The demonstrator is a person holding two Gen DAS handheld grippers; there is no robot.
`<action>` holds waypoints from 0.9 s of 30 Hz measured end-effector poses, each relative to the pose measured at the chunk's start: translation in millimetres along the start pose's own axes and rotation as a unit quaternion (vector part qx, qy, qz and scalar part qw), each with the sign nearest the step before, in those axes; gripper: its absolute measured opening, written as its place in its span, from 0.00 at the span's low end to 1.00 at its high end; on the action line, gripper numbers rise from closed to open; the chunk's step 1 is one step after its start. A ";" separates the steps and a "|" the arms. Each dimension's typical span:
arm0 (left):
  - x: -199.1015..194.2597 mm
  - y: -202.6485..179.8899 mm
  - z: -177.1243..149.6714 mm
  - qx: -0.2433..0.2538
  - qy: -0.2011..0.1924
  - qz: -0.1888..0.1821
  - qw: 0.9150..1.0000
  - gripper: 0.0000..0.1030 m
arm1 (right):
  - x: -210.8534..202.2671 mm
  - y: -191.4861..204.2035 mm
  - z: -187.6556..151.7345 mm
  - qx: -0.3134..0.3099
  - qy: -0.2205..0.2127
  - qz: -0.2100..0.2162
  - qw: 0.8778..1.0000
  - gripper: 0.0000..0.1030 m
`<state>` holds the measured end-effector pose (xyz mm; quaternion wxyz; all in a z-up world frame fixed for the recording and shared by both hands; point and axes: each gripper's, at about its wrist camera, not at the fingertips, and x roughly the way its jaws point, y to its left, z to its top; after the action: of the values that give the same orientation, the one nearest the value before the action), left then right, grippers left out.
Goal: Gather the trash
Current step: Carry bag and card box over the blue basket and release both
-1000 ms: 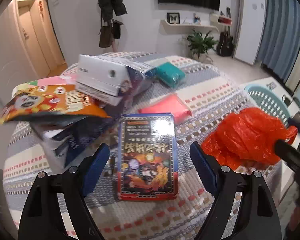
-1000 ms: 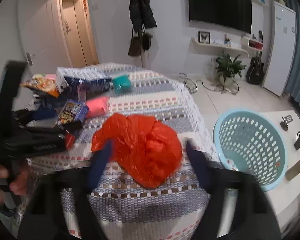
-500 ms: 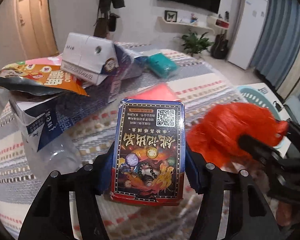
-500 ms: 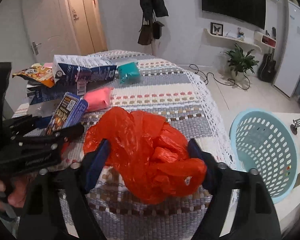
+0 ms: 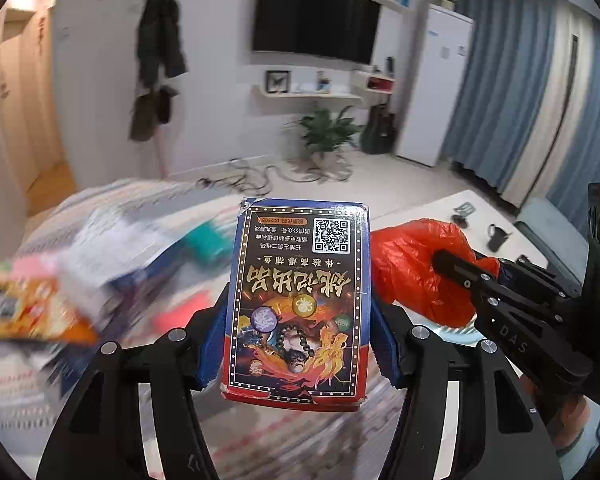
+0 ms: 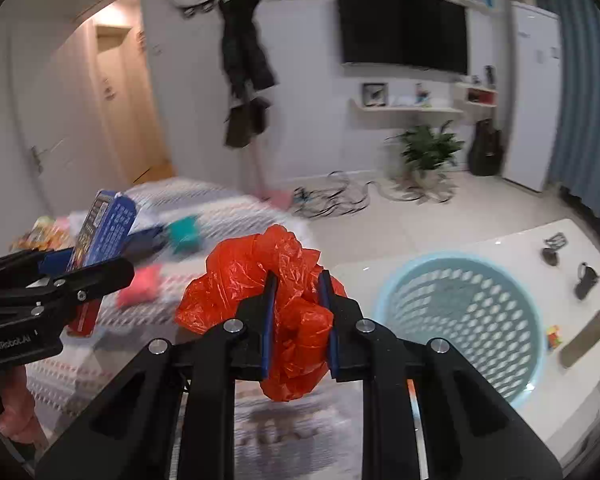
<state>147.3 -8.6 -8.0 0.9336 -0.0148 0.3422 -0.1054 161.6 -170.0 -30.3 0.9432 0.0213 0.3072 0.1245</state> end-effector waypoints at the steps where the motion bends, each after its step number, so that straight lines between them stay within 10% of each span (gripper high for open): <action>1: 4.9 -10.2 6.8 0.007 -0.002 -0.008 1.000 0.57 | -2.3 -9.3 3.6 0.006 -0.005 -0.010 1.000 0.17; 16: 126.3 -123.8 35.5 0.059 0.066 -0.105 0.990 0.57 | 22.7 -151.6 -16.1 0.121 0.031 -0.174 0.977 0.17; 27: 173.2 -140.8 12.6 0.065 0.129 -0.136 0.980 0.72 | 47.7 -182.0 -48.5 0.157 0.086 -0.185 0.966 0.31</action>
<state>258.0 -182.6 -94.4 0.8576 0.0132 0.4471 -0.2539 210.8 -336.1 -118.3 0.9046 0.1012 0.4015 -0.1011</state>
